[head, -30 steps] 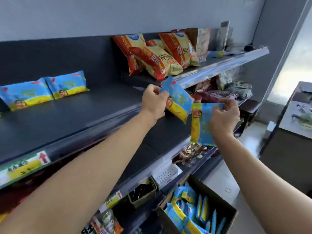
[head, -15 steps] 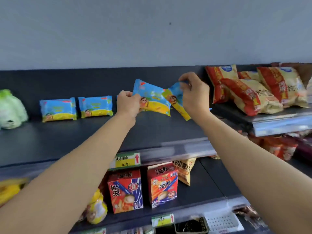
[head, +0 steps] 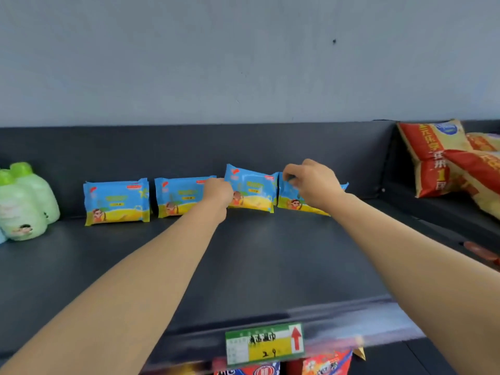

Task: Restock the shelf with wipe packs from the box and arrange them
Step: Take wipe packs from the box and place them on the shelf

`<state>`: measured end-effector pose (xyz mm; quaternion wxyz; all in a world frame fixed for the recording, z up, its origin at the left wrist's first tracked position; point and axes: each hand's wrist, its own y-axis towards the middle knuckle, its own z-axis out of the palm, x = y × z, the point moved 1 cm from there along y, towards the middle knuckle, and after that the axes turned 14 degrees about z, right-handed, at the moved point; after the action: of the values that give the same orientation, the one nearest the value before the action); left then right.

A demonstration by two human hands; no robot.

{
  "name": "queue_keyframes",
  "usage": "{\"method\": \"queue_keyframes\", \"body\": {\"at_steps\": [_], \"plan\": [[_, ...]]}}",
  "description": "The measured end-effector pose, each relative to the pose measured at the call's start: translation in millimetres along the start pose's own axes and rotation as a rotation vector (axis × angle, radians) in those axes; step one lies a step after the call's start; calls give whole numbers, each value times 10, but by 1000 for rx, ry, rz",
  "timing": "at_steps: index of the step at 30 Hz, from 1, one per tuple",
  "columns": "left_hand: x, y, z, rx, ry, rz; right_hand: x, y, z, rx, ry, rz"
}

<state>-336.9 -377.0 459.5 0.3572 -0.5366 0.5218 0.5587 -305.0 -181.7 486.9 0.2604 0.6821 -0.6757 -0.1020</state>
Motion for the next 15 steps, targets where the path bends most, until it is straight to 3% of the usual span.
{"method": "queue_keyframes", "body": {"at_steps": [4,8,11,15], "plan": [[173,179,37,5,28,-83,-28,118,180,124,-44,61],[248,304,41,60,74,-135,-72,191,213,234,90,106],[266,334,60,130,116,-108,-106,245,204,230,94,71],[260,289,113,96,247,-33,-175,318,208,243,76,77]]}}
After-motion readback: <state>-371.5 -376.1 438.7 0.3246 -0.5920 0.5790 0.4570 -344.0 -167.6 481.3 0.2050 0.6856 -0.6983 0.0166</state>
